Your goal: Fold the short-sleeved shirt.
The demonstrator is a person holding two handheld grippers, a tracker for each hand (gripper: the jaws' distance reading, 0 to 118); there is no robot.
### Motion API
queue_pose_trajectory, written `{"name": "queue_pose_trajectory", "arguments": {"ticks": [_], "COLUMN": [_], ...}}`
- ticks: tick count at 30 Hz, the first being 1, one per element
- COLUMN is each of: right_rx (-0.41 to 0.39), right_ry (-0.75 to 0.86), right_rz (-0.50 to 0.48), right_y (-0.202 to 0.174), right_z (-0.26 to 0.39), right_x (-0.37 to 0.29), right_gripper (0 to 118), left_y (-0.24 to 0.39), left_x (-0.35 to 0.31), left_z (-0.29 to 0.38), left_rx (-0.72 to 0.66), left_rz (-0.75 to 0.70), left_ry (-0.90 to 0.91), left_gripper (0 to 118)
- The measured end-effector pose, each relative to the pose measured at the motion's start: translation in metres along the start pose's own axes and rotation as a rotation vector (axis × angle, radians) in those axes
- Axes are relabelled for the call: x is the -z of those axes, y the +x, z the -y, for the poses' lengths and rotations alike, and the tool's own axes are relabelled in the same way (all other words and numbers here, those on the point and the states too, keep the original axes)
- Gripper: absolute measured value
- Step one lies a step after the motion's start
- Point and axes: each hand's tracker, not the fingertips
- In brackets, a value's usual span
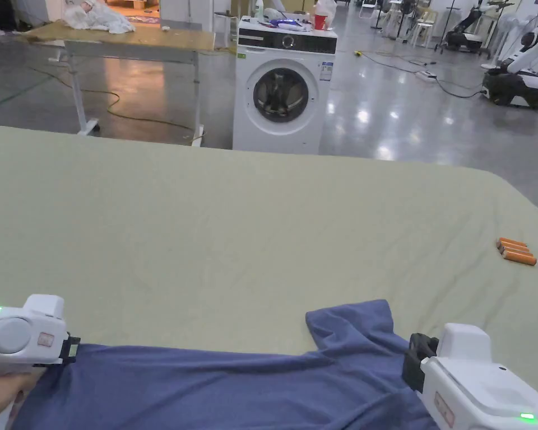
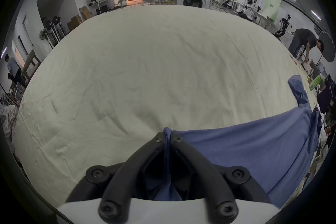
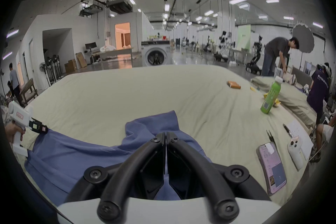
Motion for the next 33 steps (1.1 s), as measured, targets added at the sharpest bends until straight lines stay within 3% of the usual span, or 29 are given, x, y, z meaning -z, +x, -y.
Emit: {"name": "queue_pose_trajectory", "arguments": {"ticks": [3,7,10,13,16,20,21,23,24,25,27,30,33], "right_rx": [0.01,-0.028,-0.046,-0.104,-0.087,-0.08,-0.089,-0.139,-0.138,-0.115,-0.059,-0.102,-0.052], "right_ry": [-0.121,-0.288,-0.384,-0.48,-0.588,-0.543,-0.534,-0.515,-0.509,-0.498,-0.472,-0.414,-0.351], "right_rz": [-0.035,-0.071,-0.082,-0.096,-0.08,-0.084,-0.082,-0.044,-0.054,-0.077,-0.087,-0.101,-0.143], "right_y": [0.02,0.037,0.04,0.039,0.041,0.041,0.041,0.04,0.044,0.049,0.053,0.053,0.052], "right_z": [-0.02,-0.04,-0.046,-0.042,-0.028,-0.027,-0.029,-0.032,-0.032,-0.034,-0.037,-0.045,-0.052], "right_x": [0.036,0.099,0.141,0.174,0.195,0.195,0.194,0.192,0.191,0.188,0.178,0.156,0.126], "right_gripper": [6,65,73,73,72,66,57,27,11,5,3,2,1], "left_y": [-0.007,-0.01,-0.01,-0.011,-0.012,-0.014,-0.014,-0.014,-0.014,-0.013,-0.014,-0.014,-0.016], "left_x": [-0.013,-0.036,-0.05,-0.056,-0.059,-0.059,-0.059,-0.059,-0.059,-0.058,-0.06,-0.065,-0.073], "left_z": [0.003,0.005,0.007,0.01,0.013,0.017,0.018,0.018,0.018,0.018,0.018,0.019,0.024], "left_rx": [-0.031,-0.023,-0.015,-0.012,-0.016,-0.009,-0.003,0.005,0.004,0.0,-0.015,-0.015,-0.022], "left_rz": [0.029,0.045,0.048,0.051,0.051,0.048,0.047,0.045,0.045,0.046,0.054,0.057,0.063], "left_ry": [0.053,0.121,0.152,0.169,0.173,0.174,0.174,0.178,0.178,0.181,0.191,0.208,0.226], "left_gripper": [0,0,0,0,0,0,0,0,0,0,0,0,0]}}
